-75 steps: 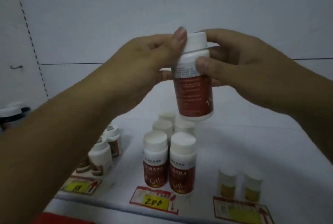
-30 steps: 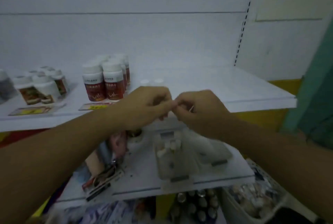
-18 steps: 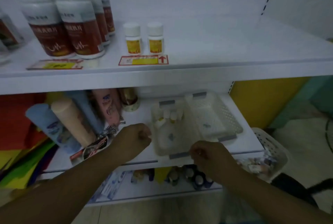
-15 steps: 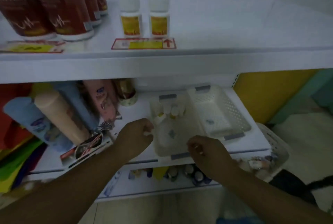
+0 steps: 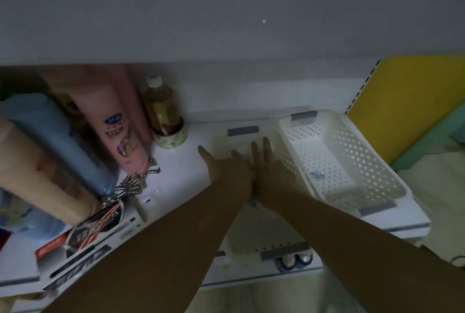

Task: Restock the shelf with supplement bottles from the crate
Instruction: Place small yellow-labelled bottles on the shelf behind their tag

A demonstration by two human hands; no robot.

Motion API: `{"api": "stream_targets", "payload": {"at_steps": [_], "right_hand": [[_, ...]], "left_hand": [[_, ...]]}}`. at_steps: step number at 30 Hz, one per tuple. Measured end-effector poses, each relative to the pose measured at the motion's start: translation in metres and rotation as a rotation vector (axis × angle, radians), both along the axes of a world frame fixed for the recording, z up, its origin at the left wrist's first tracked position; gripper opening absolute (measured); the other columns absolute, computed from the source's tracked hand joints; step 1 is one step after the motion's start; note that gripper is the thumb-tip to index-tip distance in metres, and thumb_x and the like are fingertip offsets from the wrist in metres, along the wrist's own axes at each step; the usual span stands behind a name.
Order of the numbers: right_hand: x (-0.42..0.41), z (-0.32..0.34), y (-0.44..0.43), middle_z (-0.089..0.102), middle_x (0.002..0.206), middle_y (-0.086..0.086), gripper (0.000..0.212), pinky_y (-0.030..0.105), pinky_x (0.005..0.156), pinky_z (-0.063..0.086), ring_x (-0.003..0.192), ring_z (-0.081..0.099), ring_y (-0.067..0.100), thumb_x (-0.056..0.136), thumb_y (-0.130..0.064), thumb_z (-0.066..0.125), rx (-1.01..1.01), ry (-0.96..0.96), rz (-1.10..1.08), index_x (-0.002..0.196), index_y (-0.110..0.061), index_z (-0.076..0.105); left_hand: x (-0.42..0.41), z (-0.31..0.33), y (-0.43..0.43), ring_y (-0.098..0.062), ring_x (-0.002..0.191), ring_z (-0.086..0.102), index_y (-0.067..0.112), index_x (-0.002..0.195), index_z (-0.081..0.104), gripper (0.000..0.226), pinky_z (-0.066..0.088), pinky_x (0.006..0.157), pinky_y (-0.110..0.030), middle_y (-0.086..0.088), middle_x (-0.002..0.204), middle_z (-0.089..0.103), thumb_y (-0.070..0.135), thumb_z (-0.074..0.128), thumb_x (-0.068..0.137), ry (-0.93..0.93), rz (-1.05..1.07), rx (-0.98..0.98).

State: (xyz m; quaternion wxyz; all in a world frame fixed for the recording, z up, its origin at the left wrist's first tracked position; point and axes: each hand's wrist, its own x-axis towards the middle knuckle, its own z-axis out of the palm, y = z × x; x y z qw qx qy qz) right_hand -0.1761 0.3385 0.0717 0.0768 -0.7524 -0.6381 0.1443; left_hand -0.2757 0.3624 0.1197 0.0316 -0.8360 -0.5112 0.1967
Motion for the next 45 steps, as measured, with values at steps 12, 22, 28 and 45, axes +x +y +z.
{"api": "stream_targets", "payload": {"at_steps": [12,22,28,45], "right_hand": [[-0.001,0.019,-0.004,0.035,0.129,0.009,0.038,0.032,0.080,0.046,0.100,0.053,0.027,0.080,-0.007,0.060,0.217,0.044,-0.003,0.116,-0.010,0.045],[-0.001,0.123,-0.093,0.055,0.081,-0.022,0.026,0.000,0.062,0.036,0.072,0.054,-0.012,0.077,-0.027,0.073,0.383,0.555,-0.114,0.086,-0.039,0.051],[-0.007,0.201,-0.190,0.067,0.090,-0.009,0.026,0.021,0.066,0.056,0.085,0.066,0.015,0.077,-0.011,0.073,0.400,1.193,-0.227,0.085,-0.034,0.066],[0.004,0.395,-0.337,0.074,0.084,-0.012,0.036,0.021,0.057,0.055,0.081,0.071,0.009,0.064,-0.040,0.061,0.698,1.369,0.118,0.097,-0.028,0.067]], "left_hand": [[-0.001,0.006,-0.002,-0.023,0.123,0.048,0.023,0.121,0.052,0.041,-0.007,0.110,-0.066,0.002,0.120,0.062,0.045,0.048,0.087,-0.187,0.014,0.048],[-0.045,0.082,-0.071,-0.012,0.104,0.057,0.026,0.107,0.061,0.029,0.037,0.088,-0.016,0.009,0.105,0.058,0.021,0.068,0.079,-1.260,0.249,-0.027],[-0.063,0.173,-0.182,-0.023,0.095,0.066,0.032,0.095,0.065,0.016,0.057,0.069,-0.032,-0.001,0.107,0.067,0.018,0.062,0.087,-1.939,0.747,-0.574],[-0.040,0.343,-0.316,-0.021,0.083,0.072,0.021,0.086,0.076,0.025,0.059,0.067,-0.030,-0.008,0.094,0.076,0.023,0.066,0.063,-2.257,0.061,-0.836]]}}
